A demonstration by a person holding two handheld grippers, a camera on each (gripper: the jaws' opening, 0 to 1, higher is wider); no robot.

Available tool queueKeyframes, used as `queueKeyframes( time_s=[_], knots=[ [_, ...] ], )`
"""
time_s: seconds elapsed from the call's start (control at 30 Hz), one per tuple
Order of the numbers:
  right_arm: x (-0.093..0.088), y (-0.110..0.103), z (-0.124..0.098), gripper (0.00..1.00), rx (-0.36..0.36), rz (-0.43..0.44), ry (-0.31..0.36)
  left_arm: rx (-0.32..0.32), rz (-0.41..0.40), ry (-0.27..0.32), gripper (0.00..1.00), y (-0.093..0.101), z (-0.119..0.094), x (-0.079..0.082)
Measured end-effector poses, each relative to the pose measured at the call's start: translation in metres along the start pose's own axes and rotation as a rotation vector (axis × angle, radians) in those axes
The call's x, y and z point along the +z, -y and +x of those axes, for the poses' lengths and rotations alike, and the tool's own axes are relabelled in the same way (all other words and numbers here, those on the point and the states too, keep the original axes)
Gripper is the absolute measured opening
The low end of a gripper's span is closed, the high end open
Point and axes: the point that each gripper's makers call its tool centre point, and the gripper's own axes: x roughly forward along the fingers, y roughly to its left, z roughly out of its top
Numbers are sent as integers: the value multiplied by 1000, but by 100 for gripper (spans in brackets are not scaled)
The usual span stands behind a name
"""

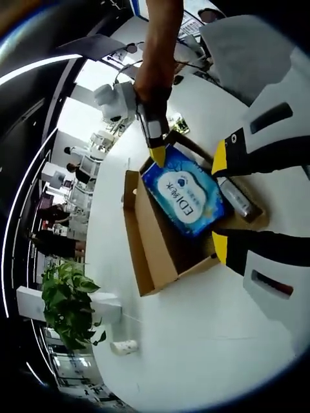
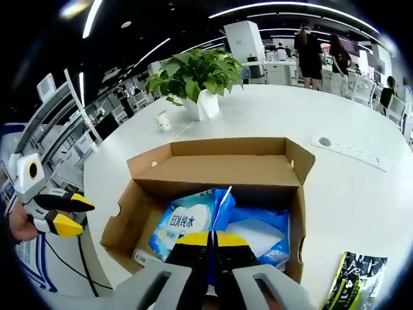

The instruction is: Operate the shoe box by opening the lid, removing the specified soft item, and placing it in the target area until the item is outside and the box remains undamaged.

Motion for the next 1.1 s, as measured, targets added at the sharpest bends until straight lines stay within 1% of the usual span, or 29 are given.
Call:
queueKeyframes(
  time_s=[0.17,0.43,0.47,0.7,0.9,1.03,1.1],
  knots=[
    [0,5,-2,0,-5,8,8,-17,9,-15,32,6,9,-1],
    [1,28,-7,0,-28,27,29,-34,19,-43,32,12,28,1],
    [1,29,-8,0,-30,32,32,-33,20,-58,32,12,31,-1],
    [-3,43,-16,0,-53,66,48,-40,24,-95,31,13,53,-2],
    [-7,46,-15,0,-45,69,43,-47,15,-151,31,12,74,-11],
    [-9,47,-15,0,-44,83,39,-47,-2,-162,31,9,84,-11],
    [-10,47,-14,0,-47,76,34,-41,2,-178,31,7,90,-15]
  ],
)
